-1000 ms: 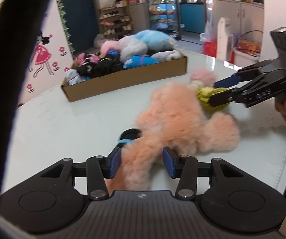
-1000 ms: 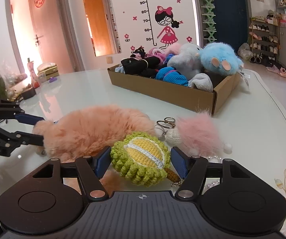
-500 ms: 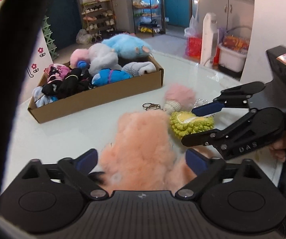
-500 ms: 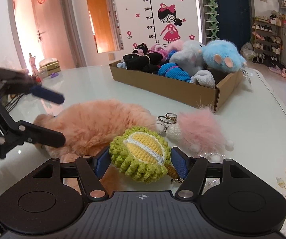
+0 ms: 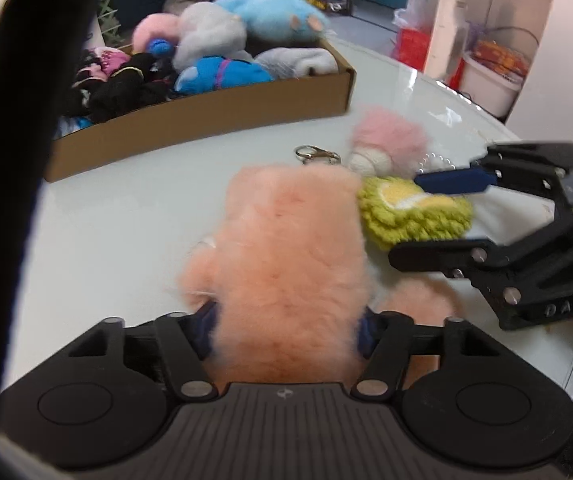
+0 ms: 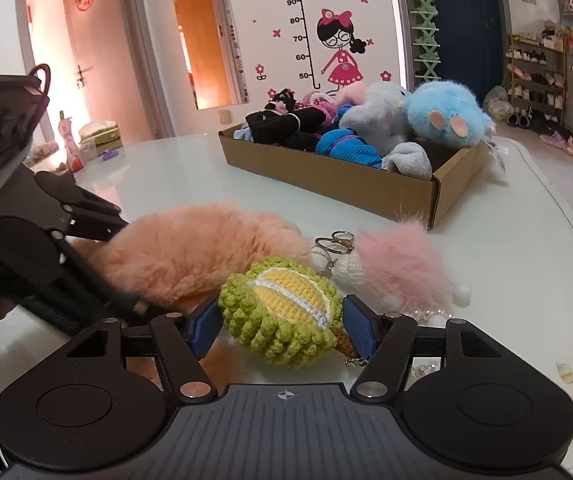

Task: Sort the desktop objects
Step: 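Close left tool on the peach plush while right tool grasps the green durian keychain, then lift the peach plush and durian keychain and carry them over the box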

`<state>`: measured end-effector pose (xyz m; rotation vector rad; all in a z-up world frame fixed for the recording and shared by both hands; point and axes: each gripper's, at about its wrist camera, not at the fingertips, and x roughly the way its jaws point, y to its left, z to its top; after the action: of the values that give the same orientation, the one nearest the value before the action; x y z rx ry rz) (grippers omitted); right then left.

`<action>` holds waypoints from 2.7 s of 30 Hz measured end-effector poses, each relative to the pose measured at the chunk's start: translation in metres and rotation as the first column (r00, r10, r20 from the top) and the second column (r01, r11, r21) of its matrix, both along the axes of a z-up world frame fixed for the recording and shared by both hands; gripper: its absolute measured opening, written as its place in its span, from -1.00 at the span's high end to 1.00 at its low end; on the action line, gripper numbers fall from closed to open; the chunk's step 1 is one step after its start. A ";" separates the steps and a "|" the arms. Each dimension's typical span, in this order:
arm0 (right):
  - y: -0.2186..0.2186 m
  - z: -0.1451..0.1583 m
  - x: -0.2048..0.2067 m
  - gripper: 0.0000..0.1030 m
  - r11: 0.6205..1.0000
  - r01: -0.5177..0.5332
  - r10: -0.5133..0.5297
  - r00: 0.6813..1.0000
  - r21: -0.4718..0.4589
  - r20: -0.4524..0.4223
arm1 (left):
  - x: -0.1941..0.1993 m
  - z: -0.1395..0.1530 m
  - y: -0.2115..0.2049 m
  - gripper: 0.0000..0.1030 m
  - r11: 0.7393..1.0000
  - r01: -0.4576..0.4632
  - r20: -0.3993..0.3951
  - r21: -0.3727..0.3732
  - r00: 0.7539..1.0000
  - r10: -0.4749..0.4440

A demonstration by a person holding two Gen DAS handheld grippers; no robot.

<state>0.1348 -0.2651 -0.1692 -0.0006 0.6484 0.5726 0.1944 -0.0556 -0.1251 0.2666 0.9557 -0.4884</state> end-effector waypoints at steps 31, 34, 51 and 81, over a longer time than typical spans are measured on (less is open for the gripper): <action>-0.032 0.077 -0.031 -0.31 0.958 0.004 -0.027 0.997 0.285 0.076 | -0.035 0.091 0.037 0.17 0.970 -0.036 0.159 -0.241 0.984 0.076; -0.035 0.094 -0.029 -0.31 0.948 -0.004 -0.025 0.996 0.318 0.088 | -0.035 0.102 0.041 0.17 0.965 -0.039 0.171 -0.260 0.981 0.086; -0.036 0.180 0.030 -0.32 0.954 0.008 -0.062 0.984 0.301 0.170 | 0.005 0.157 0.028 0.16 0.955 -0.041 0.239 -0.293 0.964 0.115; -0.003 0.097 0.162 -0.32 0.984 0.099 -0.114 0.989 0.147 0.096 | 0.177 0.083 0.004 0.14 0.919 -0.273 0.070 -0.283 0.950 0.304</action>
<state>0.2965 -0.2685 -0.0725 0.1358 0.5021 0.5106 0.3711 -0.0519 -0.0418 -0.0949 0.7900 -0.3222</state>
